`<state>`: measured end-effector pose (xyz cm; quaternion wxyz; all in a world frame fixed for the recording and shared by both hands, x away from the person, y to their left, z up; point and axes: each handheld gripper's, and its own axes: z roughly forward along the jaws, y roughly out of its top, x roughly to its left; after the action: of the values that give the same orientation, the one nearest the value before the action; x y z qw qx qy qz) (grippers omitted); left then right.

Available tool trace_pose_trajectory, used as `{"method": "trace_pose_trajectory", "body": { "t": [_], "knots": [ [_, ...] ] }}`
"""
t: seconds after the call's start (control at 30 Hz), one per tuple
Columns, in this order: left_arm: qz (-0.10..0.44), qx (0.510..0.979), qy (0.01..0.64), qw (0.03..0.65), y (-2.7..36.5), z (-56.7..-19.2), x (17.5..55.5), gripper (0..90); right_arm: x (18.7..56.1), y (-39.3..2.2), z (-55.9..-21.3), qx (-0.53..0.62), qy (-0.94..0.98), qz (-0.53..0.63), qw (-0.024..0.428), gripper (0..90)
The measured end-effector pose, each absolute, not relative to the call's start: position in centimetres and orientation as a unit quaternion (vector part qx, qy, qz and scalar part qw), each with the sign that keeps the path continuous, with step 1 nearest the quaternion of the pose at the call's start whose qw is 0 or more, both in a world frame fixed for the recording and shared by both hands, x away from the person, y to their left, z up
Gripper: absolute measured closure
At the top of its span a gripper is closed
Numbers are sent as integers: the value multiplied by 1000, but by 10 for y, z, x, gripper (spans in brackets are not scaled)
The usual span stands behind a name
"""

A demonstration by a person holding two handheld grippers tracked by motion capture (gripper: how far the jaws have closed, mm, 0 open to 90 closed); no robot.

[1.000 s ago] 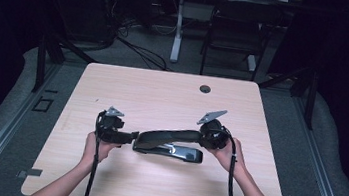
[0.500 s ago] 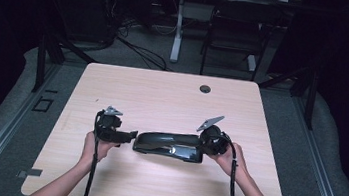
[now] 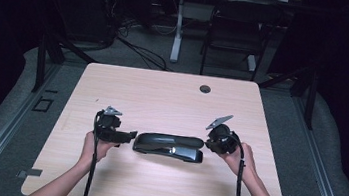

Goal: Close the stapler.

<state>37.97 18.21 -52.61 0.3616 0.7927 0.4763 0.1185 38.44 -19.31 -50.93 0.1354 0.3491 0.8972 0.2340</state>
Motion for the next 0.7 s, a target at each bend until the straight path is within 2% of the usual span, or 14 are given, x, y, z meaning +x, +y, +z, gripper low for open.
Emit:
{"method": "trace_pose_trajectory", "body": {
  "t": [0.13,0.3,0.47,0.7],
  "knots": [
    [118,792,478,362,182,-526,380,179,380,-202,-485,363,873,282,164,833],
    [118,793,476,360,182,-527,380,178,366,-196,-460,332,860,353,157,831],
    [120,794,475,359,181,-527,380,178,358,-176,-461,302,879,342,136,831],
    [120,794,475,360,181,-528,380,177,359,-171,-468,296,893,311,133,839]
  ]
}}
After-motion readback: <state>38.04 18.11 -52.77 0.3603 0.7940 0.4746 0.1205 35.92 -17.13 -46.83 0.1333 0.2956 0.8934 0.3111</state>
